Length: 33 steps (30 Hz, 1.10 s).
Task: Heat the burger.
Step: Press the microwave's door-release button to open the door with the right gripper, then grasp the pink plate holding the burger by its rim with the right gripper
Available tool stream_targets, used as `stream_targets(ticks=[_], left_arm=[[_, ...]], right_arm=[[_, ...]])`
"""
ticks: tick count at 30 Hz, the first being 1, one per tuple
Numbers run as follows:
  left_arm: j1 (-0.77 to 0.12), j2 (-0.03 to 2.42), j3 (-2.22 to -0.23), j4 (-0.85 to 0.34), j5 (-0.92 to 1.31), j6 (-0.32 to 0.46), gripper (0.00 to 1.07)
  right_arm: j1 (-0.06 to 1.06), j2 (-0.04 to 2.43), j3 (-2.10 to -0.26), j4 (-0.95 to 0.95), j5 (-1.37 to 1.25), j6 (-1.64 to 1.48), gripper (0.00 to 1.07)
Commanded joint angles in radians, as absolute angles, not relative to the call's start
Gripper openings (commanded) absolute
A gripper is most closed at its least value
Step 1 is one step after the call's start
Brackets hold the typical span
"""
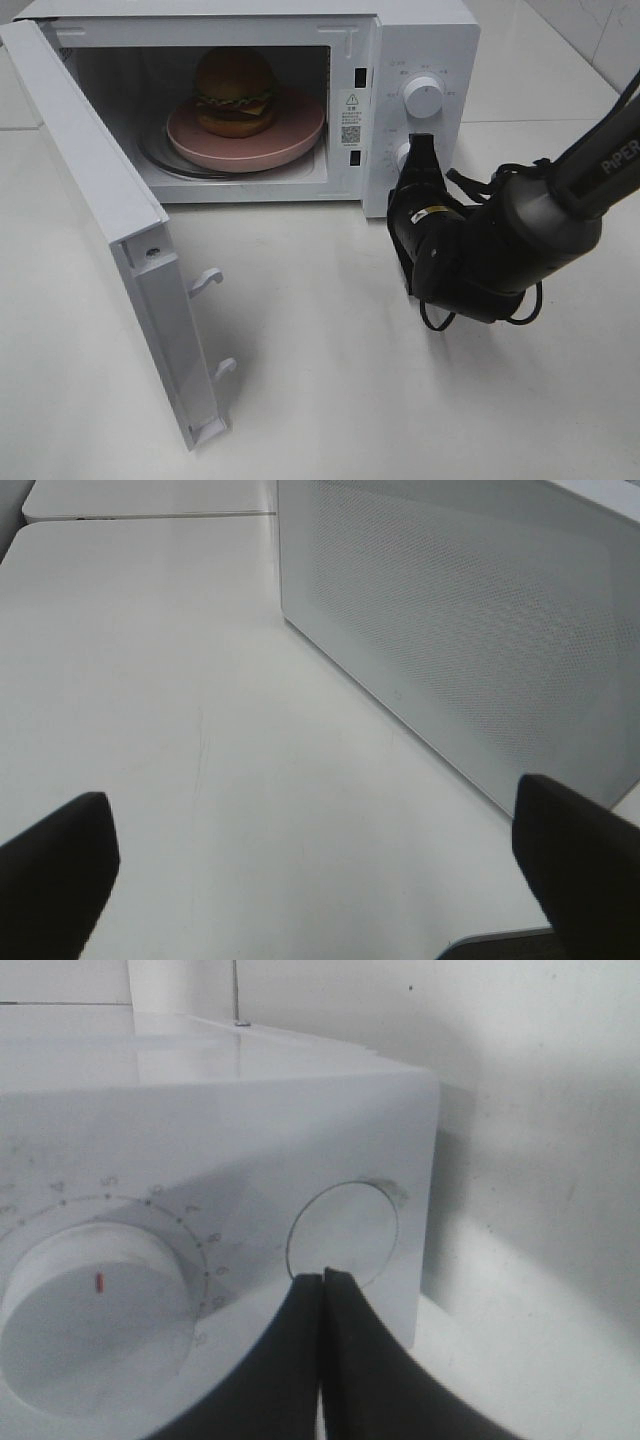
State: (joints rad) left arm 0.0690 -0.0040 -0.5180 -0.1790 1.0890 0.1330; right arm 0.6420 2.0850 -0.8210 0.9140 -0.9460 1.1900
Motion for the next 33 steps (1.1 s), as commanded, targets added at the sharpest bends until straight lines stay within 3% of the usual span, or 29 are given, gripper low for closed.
stream_targets(ticks=[1, 14, 33], left_arm=[[0.074, -0.012, -0.518, -0.185, 1.075, 0.127, 1.01], [0.074, -0.012, -0.518, -0.185, 1.075, 0.127, 1.01], [0.074, -0.012, -0.518, -0.185, 1.075, 0.127, 1.01]], right_arm=[[0.644, 2.031, -0.765, 0.911, -0.921, 1.129, 0.0], [0.64, 1.849, -0.575, 0.789, -0.776, 0.98, 0.0], [0.64, 1.547, -0.557, 0.776, -0.294, 0.195, 0.01]])
